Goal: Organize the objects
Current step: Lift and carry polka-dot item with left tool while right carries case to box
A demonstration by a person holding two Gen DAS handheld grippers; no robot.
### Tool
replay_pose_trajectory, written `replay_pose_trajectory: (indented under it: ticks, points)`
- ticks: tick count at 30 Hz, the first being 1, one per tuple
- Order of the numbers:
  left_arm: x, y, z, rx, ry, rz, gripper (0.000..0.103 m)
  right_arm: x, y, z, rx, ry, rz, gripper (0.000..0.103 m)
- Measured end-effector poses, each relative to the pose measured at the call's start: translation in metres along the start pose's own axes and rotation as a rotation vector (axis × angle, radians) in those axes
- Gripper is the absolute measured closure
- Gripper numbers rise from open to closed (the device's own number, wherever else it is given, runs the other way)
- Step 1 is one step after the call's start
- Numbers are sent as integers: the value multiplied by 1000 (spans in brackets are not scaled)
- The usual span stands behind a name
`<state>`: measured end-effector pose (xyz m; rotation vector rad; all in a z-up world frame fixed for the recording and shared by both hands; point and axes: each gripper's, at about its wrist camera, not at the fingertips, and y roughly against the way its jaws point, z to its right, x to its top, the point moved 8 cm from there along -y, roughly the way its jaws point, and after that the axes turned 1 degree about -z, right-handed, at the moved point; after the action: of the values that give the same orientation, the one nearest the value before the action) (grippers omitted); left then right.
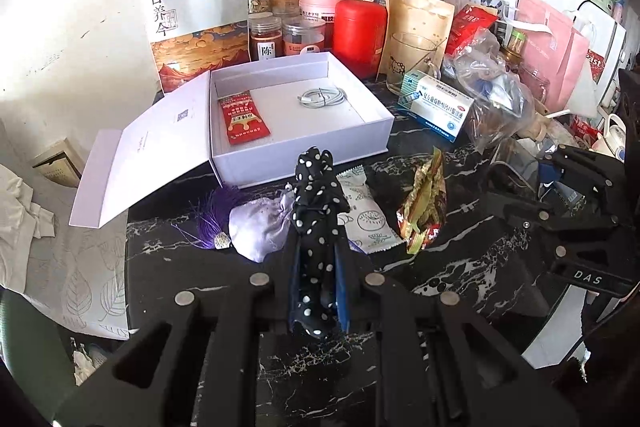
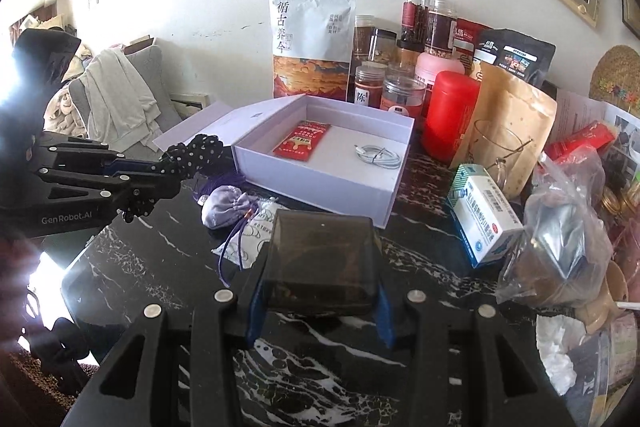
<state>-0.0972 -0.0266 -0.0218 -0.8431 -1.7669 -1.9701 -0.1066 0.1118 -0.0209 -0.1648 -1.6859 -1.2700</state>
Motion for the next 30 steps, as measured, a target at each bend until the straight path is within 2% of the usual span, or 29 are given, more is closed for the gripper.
replay_pose_trajectory:
  ticks: [16,30]
  points:
    - [59,-38,-17,-6,-32,-14,89,46,-40,20,41,0,1,59]
    - [127,-91,-42,-22,-43,-16,89,90,-88,55,17,-17,-2,59]
